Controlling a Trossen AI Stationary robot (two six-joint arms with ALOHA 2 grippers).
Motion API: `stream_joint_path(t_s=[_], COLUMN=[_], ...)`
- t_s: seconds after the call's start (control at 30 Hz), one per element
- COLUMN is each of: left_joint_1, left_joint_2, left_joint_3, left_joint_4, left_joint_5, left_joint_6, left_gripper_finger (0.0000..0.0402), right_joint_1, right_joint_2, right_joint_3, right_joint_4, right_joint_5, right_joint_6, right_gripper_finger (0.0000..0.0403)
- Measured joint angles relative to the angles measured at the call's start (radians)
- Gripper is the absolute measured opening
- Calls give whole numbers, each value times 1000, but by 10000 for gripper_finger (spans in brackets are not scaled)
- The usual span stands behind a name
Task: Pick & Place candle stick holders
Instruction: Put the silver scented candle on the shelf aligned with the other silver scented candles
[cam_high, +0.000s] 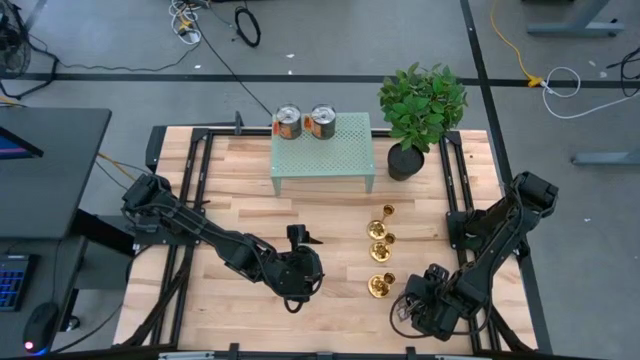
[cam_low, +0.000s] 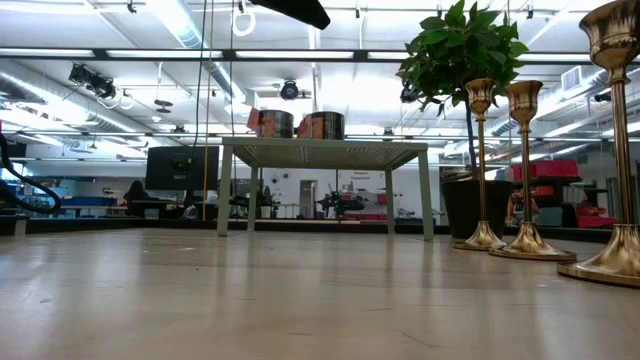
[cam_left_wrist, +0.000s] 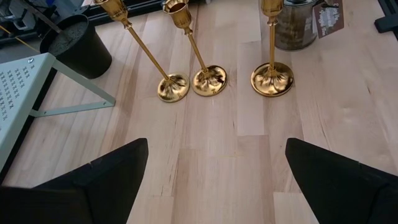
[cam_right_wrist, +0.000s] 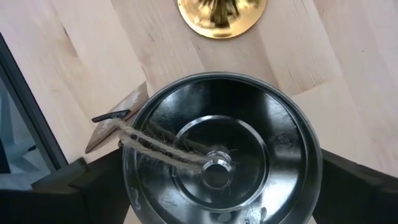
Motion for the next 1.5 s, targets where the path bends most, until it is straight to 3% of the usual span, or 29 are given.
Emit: stream_joint_path(t_s=[0.23, 0.97, 1.5], left_joint_1=[0, 0, 0], left_joint_2=[0, 0, 0], left_joint_3=[0, 0, 0], left_joint_4=[0, 0, 0], left_joint_5=[0, 0, 0], left_joint_6=[0, 0, 0], left_gripper_finger=[390, 390, 390], right_joint_1=[1, 53, 151], right_joint_2=[-1, -79, -124], right_joint_3=[1, 6, 338], right_joint_4=[6, -56, -649], right_joint_5=[13, 54, 430], right_joint_6=[8, 126, 287], right_gripper_finger=[335, 335, 335])
